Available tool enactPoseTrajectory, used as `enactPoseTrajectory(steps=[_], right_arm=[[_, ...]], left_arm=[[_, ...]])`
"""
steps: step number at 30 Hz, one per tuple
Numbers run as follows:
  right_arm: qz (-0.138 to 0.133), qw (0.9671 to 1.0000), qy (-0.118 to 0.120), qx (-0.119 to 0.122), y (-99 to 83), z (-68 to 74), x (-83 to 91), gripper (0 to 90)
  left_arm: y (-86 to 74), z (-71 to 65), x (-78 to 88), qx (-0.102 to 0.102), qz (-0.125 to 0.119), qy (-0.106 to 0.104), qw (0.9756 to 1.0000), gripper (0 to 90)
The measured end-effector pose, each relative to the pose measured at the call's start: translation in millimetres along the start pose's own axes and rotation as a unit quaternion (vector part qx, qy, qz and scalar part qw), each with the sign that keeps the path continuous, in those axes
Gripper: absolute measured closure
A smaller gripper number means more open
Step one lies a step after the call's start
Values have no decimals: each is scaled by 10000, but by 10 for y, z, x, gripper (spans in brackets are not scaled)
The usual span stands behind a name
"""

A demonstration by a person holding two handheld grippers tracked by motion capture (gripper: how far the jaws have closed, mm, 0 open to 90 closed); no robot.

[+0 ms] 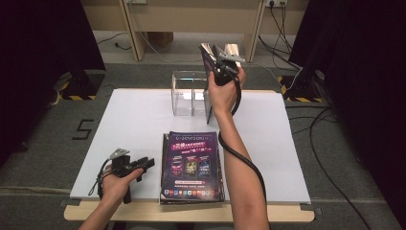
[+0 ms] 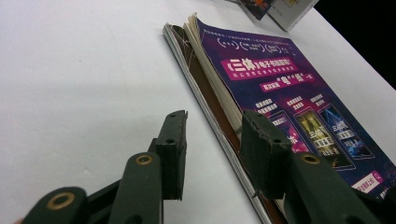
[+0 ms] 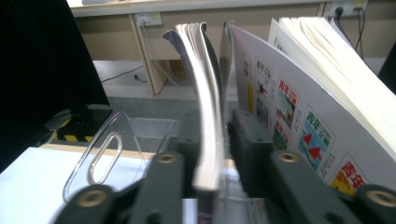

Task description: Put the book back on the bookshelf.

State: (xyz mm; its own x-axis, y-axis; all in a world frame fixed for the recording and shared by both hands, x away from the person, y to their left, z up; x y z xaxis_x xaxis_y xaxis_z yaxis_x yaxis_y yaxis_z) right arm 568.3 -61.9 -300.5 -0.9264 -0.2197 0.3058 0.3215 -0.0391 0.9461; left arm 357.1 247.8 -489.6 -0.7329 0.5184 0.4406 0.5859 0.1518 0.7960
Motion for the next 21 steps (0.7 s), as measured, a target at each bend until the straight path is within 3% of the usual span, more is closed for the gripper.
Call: enactPoseTrajectory(steps=[5,10,21], right_arm=[[74,9998,-204,-41,-6,-25,24,826],[108,9997,-197,-132,-9,-45,43,828],[34,9998,-140,-97,-21,-25,76,720]], left_arm=[[7,5,3,-3,-4,0,10000,606],[6,5,3,0,-2,9,10000,606],[7,-9,4,-15,-14,1,10000,604]])
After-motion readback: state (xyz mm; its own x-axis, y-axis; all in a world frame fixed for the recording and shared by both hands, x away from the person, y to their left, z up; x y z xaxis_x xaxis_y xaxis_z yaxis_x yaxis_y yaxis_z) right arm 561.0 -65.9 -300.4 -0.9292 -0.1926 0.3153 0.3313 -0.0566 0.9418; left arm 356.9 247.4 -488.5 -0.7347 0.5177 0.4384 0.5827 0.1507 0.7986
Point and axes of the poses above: each handheld gripper's, and its own axes: x roughly backward along the jaws, y roughly out of its top, z roughly to its left, the point moved 1 cm from there along -x, roughly forward along the jaws, and after that the axes turned 5 degrees about -z, right-handed, at the moved point
